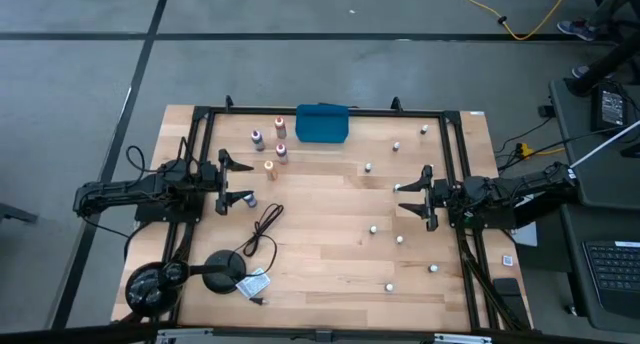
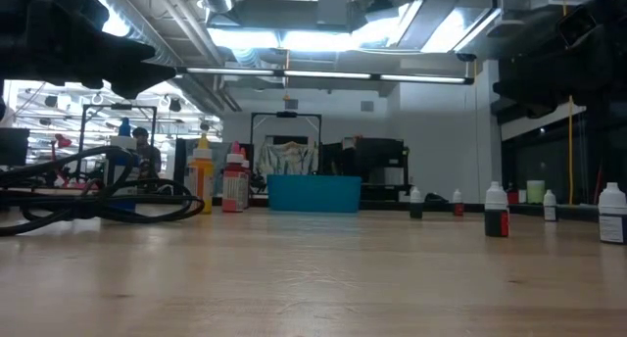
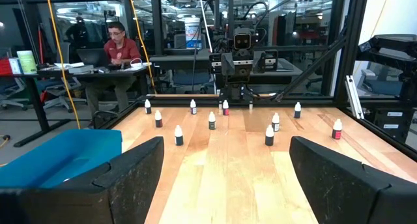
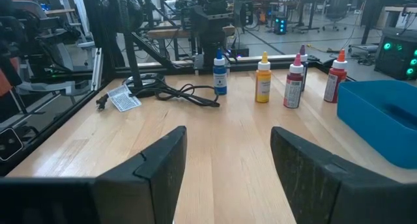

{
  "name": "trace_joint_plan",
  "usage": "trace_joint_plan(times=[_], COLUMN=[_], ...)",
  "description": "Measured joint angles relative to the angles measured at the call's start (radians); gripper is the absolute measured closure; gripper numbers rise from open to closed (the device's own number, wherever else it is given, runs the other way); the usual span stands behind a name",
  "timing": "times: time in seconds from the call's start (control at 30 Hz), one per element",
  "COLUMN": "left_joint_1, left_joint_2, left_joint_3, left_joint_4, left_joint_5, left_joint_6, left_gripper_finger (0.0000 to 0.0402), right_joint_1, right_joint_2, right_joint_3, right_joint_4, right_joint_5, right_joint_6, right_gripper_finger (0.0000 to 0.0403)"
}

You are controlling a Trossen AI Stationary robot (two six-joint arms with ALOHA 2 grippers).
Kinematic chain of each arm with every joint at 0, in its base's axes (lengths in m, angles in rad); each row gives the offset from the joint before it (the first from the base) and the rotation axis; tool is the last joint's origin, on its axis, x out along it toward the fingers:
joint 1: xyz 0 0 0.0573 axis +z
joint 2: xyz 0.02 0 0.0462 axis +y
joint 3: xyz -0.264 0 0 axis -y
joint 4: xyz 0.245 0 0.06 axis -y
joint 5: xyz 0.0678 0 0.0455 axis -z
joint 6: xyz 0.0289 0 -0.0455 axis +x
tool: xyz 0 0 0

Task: Pick & Place food coloring

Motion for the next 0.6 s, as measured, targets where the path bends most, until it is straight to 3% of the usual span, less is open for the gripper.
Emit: trace_joint_plan(times=[0.37, 0.6], left_joint_1=[0.0, 0.0], left_joint_2=[0.0, 0.0], left_joint_3=[0.0, 0.0], left_joint_4=[0.0, 0.0], left_joint_5=[0.0, 0.0], left_joint_6=[0.0, 0.0], left_gripper_finger=[0.0074, 0.0074], right_joint_1=[0.0, 0.0], right_joint_2=[0.0, 0.0], right_joint_3=[0.0, 0.062], right_joint_4=[0.077, 0.095], right_joint_5=[-0.029, -0.036], right_joint_6=[0.172, 0.153], right_gripper_finger=[0.0179, 0.0179])
